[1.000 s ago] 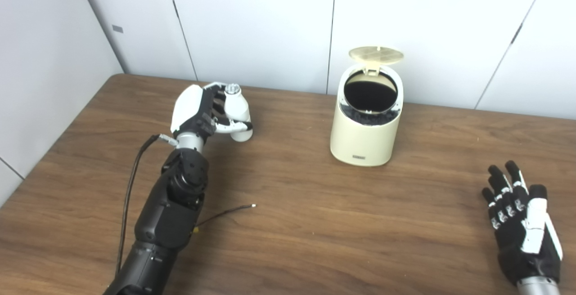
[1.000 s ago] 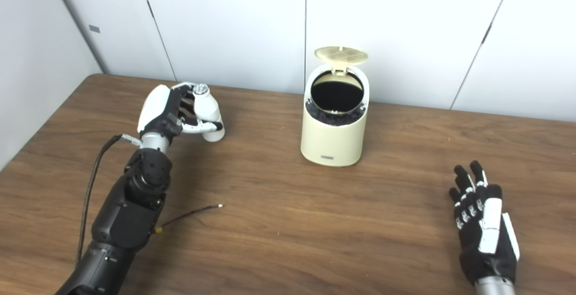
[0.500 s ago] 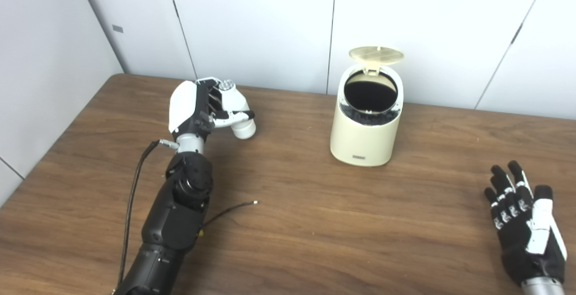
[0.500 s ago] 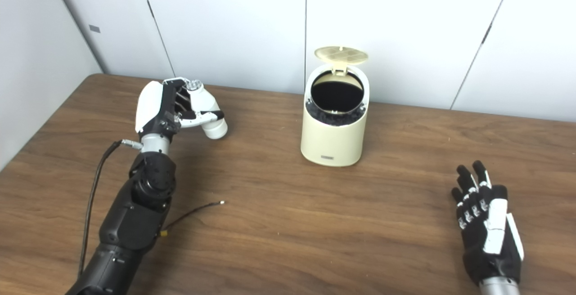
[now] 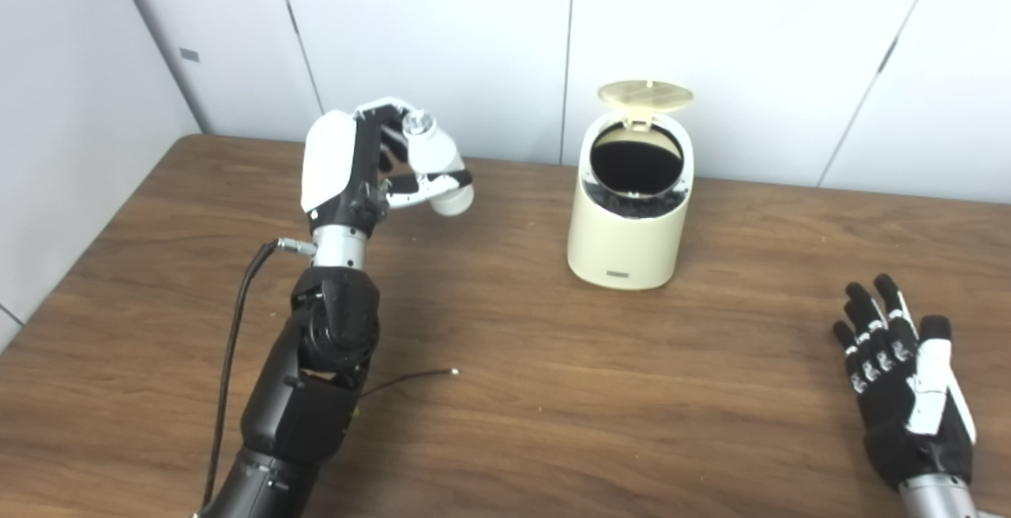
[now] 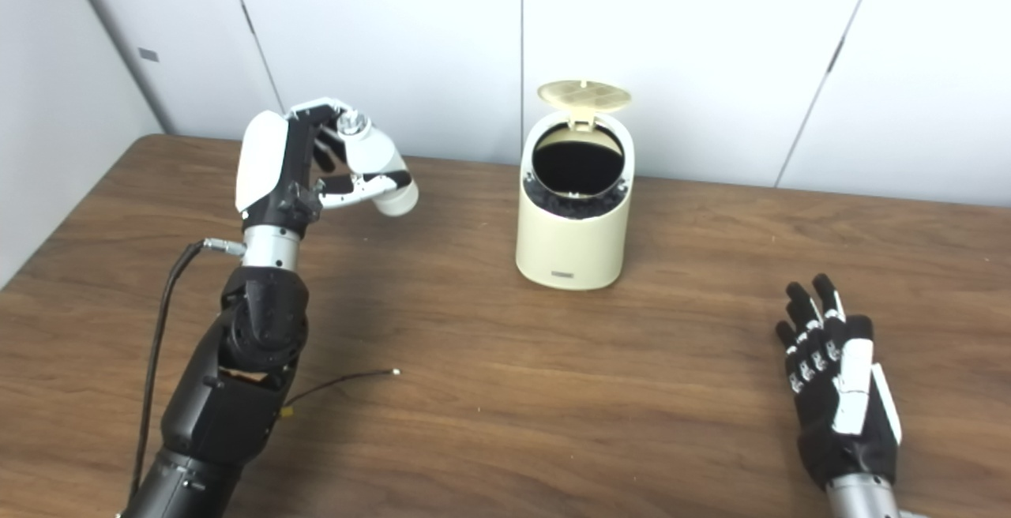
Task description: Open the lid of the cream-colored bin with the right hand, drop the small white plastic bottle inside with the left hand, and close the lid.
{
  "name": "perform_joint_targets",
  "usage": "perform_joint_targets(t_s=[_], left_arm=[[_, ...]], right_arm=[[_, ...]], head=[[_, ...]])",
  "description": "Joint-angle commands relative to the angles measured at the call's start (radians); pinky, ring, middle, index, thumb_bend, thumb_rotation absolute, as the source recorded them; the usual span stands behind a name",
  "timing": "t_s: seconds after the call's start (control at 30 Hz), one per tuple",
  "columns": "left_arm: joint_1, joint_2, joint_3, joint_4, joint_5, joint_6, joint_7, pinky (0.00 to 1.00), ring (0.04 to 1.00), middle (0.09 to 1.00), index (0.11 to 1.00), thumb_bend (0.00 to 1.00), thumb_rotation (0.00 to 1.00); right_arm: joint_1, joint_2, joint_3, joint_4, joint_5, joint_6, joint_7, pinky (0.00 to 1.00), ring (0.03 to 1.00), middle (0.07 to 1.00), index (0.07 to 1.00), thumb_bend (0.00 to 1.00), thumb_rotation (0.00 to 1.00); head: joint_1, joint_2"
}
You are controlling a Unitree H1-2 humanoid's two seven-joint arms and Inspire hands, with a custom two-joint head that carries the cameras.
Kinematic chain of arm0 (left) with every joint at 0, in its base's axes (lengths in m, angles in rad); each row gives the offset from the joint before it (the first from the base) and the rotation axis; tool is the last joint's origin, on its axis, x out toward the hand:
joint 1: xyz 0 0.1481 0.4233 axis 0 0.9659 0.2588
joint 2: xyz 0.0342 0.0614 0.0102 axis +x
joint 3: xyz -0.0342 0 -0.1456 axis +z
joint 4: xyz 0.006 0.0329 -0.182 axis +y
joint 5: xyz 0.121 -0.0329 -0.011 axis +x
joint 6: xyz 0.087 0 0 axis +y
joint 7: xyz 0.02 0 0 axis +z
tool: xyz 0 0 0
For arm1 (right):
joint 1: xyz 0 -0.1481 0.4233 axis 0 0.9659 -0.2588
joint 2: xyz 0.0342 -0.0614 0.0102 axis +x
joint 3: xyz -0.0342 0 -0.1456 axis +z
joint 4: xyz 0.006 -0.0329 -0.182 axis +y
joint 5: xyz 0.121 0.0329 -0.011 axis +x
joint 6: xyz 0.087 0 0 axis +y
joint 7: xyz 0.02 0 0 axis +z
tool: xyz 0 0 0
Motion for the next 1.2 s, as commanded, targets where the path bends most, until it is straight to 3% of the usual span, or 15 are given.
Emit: perform_joint_targets(t_s=[0.0,0.23,0.57,1.17], left_arm=[[-0.053,-0.002,-0.01,-0.078,0.037,-0.035,-0.003,0.34,0.444,0.513,0.461,0.48,0.0],[-0.089,-0.055,-0.065,-0.186,0.129,-0.05,-0.028,0.34,0.434,0.517,0.47,0.48,0.0],[-0.147,-0.13,-0.087,-0.202,0.164,-0.055,-0.065,0.34,0.437,0.529,0.478,0.47,0.0],[-0.196,-0.202,-0.104,0.002,0.16,-0.154,-0.009,0.41,0.436,0.517,0.479,0.48,0.0]], right_arm=[[-0.005,0.007,0.007,0.0,-0.007,-0.019,0.004,0.99,1.0,0.958,1.0,0.62,1.0],[-0.007,0.022,0.016,0.005,-0.029,-0.027,-0.006,0.98,1.0,0.954,1.0,0.63,1.0],[-0.009,0.034,0.024,0.018,-0.047,-0.038,-0.013,1.0,0.997,0.948,1.0,0.63,1.0],[-0.014,0.051,0.04,0.036,-0.06,-0.045,-0.009,1.0,0.997,0.952,1.0,0.63,1.0]], head=[[-0.003,0.0],[-0.033,-0.004],[-0.056,-0.014],[-0.084,-0.023]])
